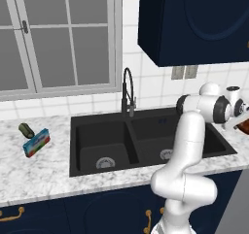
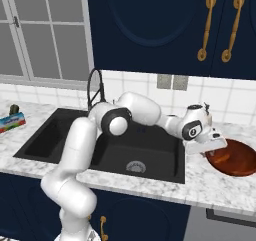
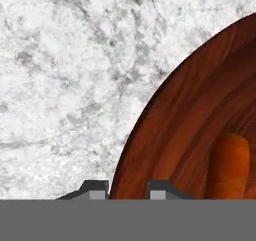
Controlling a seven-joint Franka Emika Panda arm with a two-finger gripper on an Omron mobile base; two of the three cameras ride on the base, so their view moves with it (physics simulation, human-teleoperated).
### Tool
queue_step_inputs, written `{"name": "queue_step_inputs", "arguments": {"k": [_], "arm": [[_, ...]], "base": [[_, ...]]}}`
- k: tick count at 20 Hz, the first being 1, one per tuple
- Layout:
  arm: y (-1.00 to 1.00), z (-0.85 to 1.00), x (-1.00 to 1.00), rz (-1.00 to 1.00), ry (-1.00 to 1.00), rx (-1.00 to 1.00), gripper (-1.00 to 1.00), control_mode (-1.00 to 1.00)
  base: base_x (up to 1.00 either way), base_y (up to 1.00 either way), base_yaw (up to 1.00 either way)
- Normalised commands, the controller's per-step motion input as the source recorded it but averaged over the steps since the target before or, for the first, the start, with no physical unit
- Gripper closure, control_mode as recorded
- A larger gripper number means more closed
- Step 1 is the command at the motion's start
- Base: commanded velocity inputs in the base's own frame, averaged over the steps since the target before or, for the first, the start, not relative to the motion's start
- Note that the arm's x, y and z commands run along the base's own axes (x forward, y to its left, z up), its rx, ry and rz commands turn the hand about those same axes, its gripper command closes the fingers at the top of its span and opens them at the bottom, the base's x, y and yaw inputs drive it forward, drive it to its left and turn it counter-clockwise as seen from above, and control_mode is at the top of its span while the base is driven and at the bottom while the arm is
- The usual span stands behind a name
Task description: Pick the carrot from the sink and place it in the bowl. Then pick the bowl and place it in the microwave. Then close the microwave door and press the start button.
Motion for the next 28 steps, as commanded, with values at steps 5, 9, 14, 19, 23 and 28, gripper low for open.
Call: {"name": "queue_step_inputs", "arguments": {"k": [5,9,14,19,23,28], "arm": [[0.44,0.29,-0.99,0.01,-0.21,-0.03,1.0,-1.0],[0.96,0.55,-1.0,0.23,-0.17,-0.21,1.0,-1.0],[0.99,0.91,-0.99,0.4,-0.02,-0.35,1.0,-1.0],[1.0,1.0,-0.88,0.36,0.18,-0.09,1.0,-1.0],[0.94,1.0,-0.62,0.23,0.18,0.0,1.0,-1.0],[0.87,1.0,-0.38,0.18,0.19,0.0,1.0,-1.0]], "base": [[0.0,0.0,0.0],[0.0,0.0,0.0],[0.0,0.0,0.0],[0.0,0.0,0.0],[0.0,0.0,0.0],[0.0,0.0,0.0]]}}
